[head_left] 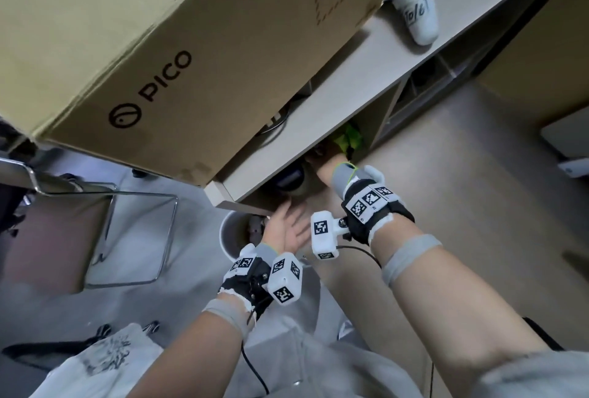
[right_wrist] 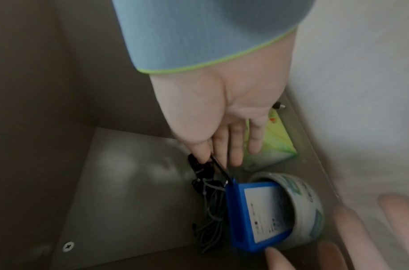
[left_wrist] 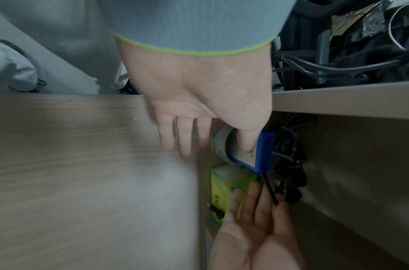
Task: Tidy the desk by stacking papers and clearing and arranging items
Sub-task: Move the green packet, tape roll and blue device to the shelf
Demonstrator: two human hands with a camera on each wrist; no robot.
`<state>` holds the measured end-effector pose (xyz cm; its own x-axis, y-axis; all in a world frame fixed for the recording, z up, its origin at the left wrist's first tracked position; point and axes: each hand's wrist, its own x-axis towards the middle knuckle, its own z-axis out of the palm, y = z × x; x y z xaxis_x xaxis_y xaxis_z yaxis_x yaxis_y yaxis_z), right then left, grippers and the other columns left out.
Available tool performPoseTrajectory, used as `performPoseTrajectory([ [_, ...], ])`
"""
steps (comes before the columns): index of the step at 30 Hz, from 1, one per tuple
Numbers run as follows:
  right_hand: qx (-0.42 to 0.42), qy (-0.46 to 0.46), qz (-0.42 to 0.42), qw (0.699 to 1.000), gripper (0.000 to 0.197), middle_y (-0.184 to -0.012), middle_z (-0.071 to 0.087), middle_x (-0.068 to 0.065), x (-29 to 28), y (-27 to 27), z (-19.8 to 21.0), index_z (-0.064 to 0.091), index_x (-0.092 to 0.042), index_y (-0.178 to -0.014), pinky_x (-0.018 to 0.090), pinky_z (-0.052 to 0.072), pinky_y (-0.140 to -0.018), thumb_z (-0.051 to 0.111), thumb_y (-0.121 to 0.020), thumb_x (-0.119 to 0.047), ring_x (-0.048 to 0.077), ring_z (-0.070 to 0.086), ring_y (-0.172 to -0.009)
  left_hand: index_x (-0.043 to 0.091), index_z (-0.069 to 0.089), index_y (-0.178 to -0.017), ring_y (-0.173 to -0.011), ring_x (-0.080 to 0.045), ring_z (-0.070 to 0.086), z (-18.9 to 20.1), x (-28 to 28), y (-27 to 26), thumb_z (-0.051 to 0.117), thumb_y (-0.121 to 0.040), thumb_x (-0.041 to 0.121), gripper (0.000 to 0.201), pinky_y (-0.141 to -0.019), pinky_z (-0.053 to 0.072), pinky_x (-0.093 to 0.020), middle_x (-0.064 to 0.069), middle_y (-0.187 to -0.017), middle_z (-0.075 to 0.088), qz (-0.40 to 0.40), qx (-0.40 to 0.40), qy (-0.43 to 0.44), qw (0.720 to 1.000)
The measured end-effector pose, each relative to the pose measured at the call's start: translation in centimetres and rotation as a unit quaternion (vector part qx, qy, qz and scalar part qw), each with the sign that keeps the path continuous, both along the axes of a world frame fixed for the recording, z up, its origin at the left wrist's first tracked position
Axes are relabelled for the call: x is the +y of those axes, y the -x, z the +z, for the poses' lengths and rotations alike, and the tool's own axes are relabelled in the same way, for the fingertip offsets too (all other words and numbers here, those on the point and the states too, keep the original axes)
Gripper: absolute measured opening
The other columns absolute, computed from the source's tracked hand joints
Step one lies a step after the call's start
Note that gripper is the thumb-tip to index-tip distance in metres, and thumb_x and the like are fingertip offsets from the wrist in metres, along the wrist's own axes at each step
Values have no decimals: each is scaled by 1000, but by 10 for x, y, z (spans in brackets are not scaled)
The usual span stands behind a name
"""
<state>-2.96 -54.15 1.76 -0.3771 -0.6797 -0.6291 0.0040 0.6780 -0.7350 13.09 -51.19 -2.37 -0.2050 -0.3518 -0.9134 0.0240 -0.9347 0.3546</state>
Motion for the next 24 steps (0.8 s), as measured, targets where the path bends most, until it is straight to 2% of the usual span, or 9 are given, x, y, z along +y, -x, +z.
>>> performPoseTrajectory([
  [2, -1, 7, 36, 999, 42, -142, 49, 21, -5, 8, 10, 44, 5, -138, 13, 36, -73, 50, -100, -12, 30, 49, -130, 7, 52, -134, -126, -30, 55, 2, 0, 6, 53, -94, 42, 52, -104, 44, -46, -11, -128, 63, -8, 4, 2, 1000],
  [6, -13, -7, 60, 998, 41, -147, 42, 26, -11, 12, 31, 40, 15, -138, 25, 28, -94, 44, -101, -3, 34, 41, -135, 9, 52, -136, -125, -27, 57, 0, -4, 10, 57, -91, 41, 55, -100, 48, -46, -9, -133, 62, -4, -3, 9, 1000],
  [11, 45, -31, 97, 994, 41, -143, 51, 15, 5, 18, 18, 49, -4, -139, 18, 37, -71, 50, -100, -18, 27, 50, -130, 16, 47, -139, -124, -26, 57, 2, -4, 12, 58, -90, 41, 56, -109, 39, -51, -7, -136, 59, -8, 9, 11, 1000],
  [12, 42, -33, 82, 995, 41, -143, 51, 14, 5, 19, 18, 49, -6, -139, 12, 36, -66, 50, -100, -18, 28, 50, -130, 16, 45, -140, -124, -27, 58, 3, -5, 13, 58, -90, 40, 57, -109, 39, -52, -7, -137, 58, -8, 15, 14, 1000],
  [14, 9, -55, 20, 998, 32, -136, 54, 14, 12, 25, 17, 54, -2, -130, 8, 37, -76, 46, -100, -13, 29, 52, -125, 17, 43, -140, -123, -27, 58, 7, -6, 17, 59, -90, 40, 57, -108, 40, -52, -6, -139, 56, -6, 20, 20, 1000],
  [16, 23, -78, -41, 996, 21, -121, 56, 15, 23, 34, 20, 56, 1, -112, 25, 42, -92, 48, -96, -10, 28, 54, -111, 17, 46, -136, -119, -26, 60, 10, -5, 21, 57, -92, 36, 49, -105, 44, -50, -3, -140, 54, -4, 20, 37, 999],
  [19, 6, -13, -85, 996, 48, -128, 58, 11, 47, 42, 15, 47, -5, -134, 35, 43, -104, 61, -89, -12, 27, 56, -116, 15, 50, -136, -112, -23, 66, 20, 1, 30, 62, -90, 36, 52, -90, 54, -41, -2, -139, 56, -23, 23, 62, 998],
  [22, -68, 36, -138, 988, 53, -119, 56, 6, 90, 45, 29, 44, -6, -141, 20, 44, -87, 61, -91, -5, 19, 55, -108, 17, 60, -120, -110, -23, 65, 38, 19, 43, 59, -92, 34, 33, -99, 48, -42, -3, -126, 65, -68, 24, 98, 993],
  [24, -105, 70, -167, 978, 48, -111, 58, 5, 121, 47, 38, 49, -7, -138, 21, 44, -83, 60, -92, -8, 16, 56, -98, 18, 63, -109, -109, -24, 66, 52, 34, 54, 58, -92, 31, 22, -102, 46, -42, -6, -121, 68, -95, 37, 116, 988],
])
